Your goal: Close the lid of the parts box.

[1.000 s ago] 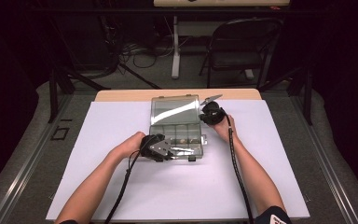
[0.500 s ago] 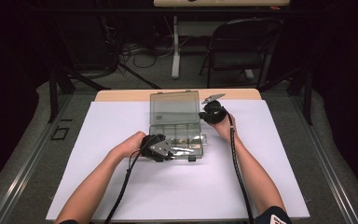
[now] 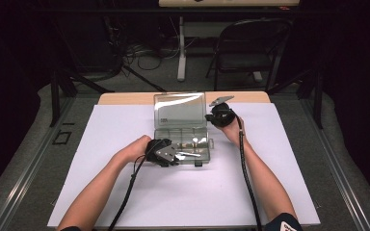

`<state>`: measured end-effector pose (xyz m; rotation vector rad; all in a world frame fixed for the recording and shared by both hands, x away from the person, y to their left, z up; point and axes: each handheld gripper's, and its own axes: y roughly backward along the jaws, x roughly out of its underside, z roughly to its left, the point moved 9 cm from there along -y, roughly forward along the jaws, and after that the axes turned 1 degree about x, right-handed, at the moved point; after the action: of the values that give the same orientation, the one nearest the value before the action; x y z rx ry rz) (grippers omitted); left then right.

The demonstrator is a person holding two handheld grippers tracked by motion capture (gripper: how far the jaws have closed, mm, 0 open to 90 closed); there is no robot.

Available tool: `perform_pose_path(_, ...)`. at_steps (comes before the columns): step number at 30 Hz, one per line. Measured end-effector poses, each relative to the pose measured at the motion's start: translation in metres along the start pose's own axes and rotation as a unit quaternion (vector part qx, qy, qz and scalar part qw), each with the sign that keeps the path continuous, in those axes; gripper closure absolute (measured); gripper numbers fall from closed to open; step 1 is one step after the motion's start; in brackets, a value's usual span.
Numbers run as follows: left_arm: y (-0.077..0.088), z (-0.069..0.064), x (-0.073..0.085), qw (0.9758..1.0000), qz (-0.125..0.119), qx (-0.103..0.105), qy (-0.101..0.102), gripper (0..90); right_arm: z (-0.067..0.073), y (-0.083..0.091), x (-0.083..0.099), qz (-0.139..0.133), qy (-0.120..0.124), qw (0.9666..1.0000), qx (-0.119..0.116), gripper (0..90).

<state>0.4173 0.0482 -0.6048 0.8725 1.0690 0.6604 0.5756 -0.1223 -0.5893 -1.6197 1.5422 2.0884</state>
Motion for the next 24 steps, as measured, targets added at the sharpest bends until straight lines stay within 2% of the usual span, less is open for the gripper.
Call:
perform_pose_path(6, -0.0002, 0.0002, 0.0004, 1.0, 0.0, 0.004, -0.003, 83.4, -0.0003, 0.0015, -0.0003, -0.001, 0.006, 1.0, -0.003, 90.0)
perform_pose_path(18, -0.0013, 0.0013, 0.0002, 0.9998, 0.0, 0.016, -0.011, 83.0, -0.0022, 0.0003, -0.0005, -0.005, 0.001, 1.0, -0.001, 90.0)
perform_pose_path(24, -0.0018, 0.0019, -0.0003, 0.9996, 0.004, 0.018, -0.02, 82.7, -0.0021, 0.0017, -0.0042, -0.02, 0.004, 0.9998, 0.0, 90.0)
